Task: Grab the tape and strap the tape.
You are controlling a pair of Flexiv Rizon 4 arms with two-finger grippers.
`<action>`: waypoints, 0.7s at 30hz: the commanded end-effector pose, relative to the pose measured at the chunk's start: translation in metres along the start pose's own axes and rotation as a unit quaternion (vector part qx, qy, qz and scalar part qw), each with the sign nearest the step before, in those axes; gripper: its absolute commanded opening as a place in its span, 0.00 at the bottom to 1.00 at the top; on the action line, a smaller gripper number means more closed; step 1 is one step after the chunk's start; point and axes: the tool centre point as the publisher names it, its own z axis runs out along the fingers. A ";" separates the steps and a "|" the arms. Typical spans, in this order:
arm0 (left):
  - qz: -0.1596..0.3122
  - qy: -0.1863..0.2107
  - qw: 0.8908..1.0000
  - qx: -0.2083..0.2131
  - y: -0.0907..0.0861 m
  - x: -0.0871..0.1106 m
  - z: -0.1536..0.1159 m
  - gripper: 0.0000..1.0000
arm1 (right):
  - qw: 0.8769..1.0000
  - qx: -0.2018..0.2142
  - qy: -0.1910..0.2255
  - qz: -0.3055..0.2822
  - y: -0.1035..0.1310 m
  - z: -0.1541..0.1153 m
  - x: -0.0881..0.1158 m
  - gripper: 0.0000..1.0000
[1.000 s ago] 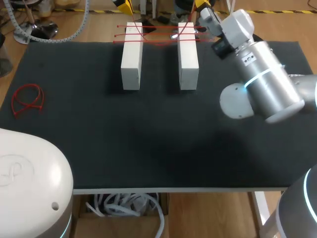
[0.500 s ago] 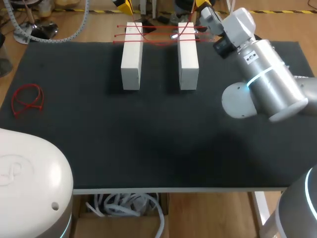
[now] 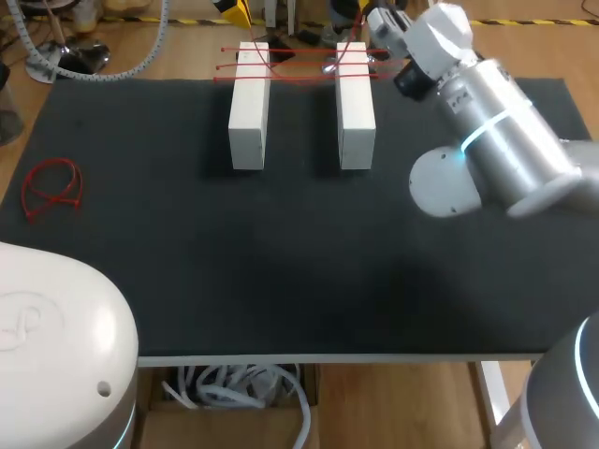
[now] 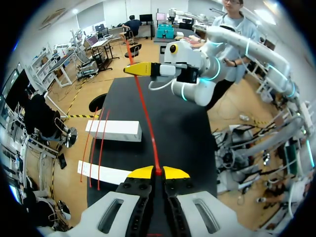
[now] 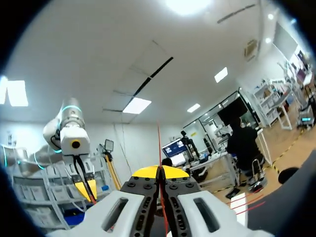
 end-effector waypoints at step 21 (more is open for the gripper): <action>0.000 0.000 1.000 -0.002 0.000 0.000 0.000 0.00 | 0.953 0.119 -0.142 -0.238 0.009 -0.011 0.047 0.00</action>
